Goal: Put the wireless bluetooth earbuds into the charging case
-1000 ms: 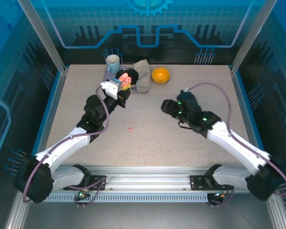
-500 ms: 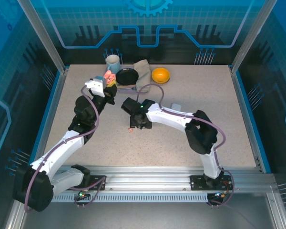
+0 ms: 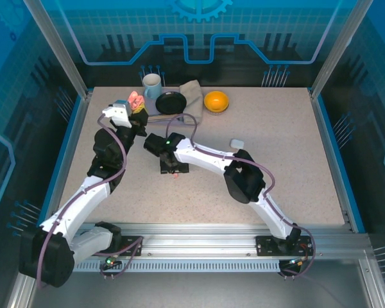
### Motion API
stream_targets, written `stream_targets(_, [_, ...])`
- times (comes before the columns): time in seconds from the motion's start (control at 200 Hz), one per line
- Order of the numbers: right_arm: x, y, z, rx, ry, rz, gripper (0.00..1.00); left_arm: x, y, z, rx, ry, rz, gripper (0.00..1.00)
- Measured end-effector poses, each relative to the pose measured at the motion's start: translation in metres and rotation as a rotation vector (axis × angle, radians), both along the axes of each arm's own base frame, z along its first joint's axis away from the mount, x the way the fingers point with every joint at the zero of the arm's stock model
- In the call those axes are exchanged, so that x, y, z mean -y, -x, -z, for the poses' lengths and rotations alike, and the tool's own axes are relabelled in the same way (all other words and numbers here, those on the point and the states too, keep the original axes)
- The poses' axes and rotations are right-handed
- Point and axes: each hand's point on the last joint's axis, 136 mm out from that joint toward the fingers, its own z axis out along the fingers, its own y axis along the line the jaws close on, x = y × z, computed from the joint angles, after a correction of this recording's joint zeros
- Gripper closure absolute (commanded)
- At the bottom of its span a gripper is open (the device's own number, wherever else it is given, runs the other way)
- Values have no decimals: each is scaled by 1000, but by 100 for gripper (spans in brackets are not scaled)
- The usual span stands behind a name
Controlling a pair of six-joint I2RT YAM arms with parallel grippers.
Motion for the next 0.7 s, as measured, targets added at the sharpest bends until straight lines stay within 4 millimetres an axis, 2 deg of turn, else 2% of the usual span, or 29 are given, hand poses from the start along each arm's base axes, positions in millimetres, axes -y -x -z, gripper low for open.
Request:
stream_targets(0.315, [2,1,28,-45,68,0,45,-6,2,0,5,14,-12,100])
stream_targets(0.7, [2,2,30,-47,76,6,55,-8,2,7,-5,33,-15,100])
